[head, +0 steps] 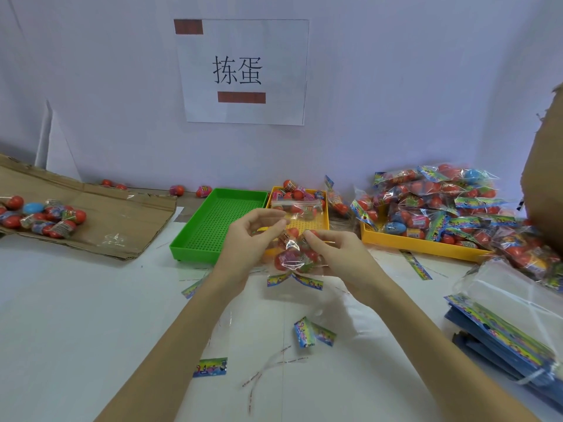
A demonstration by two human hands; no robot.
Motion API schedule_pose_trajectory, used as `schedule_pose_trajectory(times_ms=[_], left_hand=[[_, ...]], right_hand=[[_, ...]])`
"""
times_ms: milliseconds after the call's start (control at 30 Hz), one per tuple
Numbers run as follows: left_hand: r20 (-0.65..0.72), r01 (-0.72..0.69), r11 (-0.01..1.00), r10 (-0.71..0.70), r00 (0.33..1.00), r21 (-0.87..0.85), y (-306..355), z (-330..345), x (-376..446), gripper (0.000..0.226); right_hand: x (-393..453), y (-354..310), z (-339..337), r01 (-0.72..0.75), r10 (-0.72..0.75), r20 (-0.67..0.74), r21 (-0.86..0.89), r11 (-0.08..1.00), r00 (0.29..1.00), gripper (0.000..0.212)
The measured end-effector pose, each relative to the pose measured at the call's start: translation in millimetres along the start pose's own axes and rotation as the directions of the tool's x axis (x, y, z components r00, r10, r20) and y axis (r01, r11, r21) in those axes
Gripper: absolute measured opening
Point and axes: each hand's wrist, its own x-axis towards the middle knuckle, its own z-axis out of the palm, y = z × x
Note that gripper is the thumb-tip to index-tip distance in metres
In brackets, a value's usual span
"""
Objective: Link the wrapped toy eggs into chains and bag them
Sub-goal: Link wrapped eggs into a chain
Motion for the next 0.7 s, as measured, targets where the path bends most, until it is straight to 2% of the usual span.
schedule_pose_trajectory(times_ms=[100,200,267,400,500,633,700], left_hand=[[-0.013,0.043,0.997,-0.044,0.999,-0.061,-0.5,-3.6,0.5,0.01],[-0.001,0.059,0.997,-0.059,0.998,-0.046,-0.8,-4.5,0.3,0.009],[0.004,0.082,0.994,-0.082,0.997,-0.075,0.4,-3.9,0.0,0.012],[0.003,0.165,0.963,-0.168,0.986,-0.214,5.6,-5.2,-0.9,0.016],[-0.003,0.189,0.957,-0.194,0.981,-0.219,6.9,-5.5,-1.5,0.01],[0.007,0.182,0.966,-0.183,0.983,-0.185,7.6,-5.1,-1.5,0.002],[0.023,0.152,0.983,-0.151,0.988,-0.102,7.7,-5.0,-2.7,0.003]], right_hand=[[-1.3,-1.3,0.3,0.009,-0.009,0.026,-0.012,1.0,1.0,0.021],[-0.3,1.7,1.0,0.093,-0.101,-0.094,-0.078,0.993,0.99,0.019],[0.8,3.0,0.4,0.103,-0.112,-0.131,-0.075,0.992,0.985,0.021],[2.6,-2.9,-6.1,-0.009,0.013,-0.053,0.08,0.997,0.998,0.024],[1.9,-5.4,-6.5,-0.074,0.079,-0.032,0.146,0.986,0.996,0.026],[2.2,-5.0,-4.5,0.061,-0.042,-0.118,0.163,0.985,0.992,0.017],[3.1,-3.7,-6.4,0.191,-0.184,-0.193,0.023,0.981,0.964,0.014]])
